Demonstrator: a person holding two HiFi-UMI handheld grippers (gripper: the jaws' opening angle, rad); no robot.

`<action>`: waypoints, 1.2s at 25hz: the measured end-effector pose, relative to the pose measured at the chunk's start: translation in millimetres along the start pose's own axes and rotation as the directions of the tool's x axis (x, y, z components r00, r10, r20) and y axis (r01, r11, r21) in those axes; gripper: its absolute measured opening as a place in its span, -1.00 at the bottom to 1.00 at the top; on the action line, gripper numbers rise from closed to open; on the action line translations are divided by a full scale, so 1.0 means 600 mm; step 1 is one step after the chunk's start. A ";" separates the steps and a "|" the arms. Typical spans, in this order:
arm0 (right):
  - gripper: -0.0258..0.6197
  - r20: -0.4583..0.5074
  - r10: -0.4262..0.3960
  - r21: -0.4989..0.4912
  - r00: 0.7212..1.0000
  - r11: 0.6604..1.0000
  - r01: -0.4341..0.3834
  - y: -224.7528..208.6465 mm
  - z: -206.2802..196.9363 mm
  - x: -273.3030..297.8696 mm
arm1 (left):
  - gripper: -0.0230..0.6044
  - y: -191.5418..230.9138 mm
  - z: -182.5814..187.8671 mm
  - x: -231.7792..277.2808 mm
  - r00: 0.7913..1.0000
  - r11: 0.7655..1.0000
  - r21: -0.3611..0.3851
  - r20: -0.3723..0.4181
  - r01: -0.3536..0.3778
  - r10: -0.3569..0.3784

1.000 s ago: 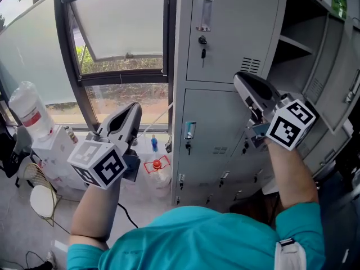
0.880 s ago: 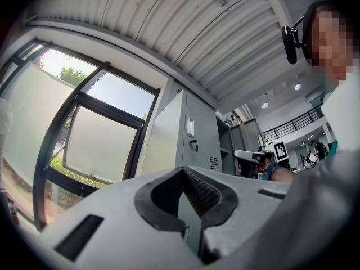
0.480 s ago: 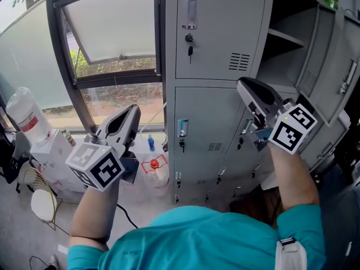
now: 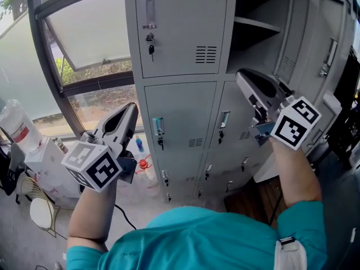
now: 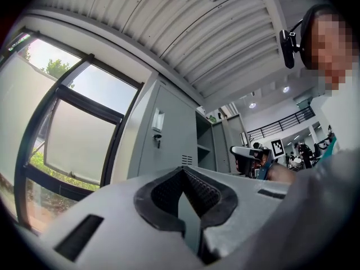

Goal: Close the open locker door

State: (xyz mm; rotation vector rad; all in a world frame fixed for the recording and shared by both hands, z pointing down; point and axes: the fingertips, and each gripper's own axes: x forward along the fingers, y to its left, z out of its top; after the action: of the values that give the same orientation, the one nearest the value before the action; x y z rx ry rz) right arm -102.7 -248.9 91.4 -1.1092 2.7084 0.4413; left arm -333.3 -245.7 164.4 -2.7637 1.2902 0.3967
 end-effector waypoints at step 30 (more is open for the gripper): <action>-0.45 0.056 0.310 0.050 0.949 0.949 -0.313 -0.361 0.225 -0.385 | -0.92 -0.598 -0.041 0.352 0.995 0.994 0.043 -0.007 0.103 -0.103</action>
State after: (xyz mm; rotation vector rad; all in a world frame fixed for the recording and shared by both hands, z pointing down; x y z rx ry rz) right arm 220.6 -198.6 -15.6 -0.6460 2.8410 0.4233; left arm 74.7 -175.2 115.8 -2.7821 1.1369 0.3508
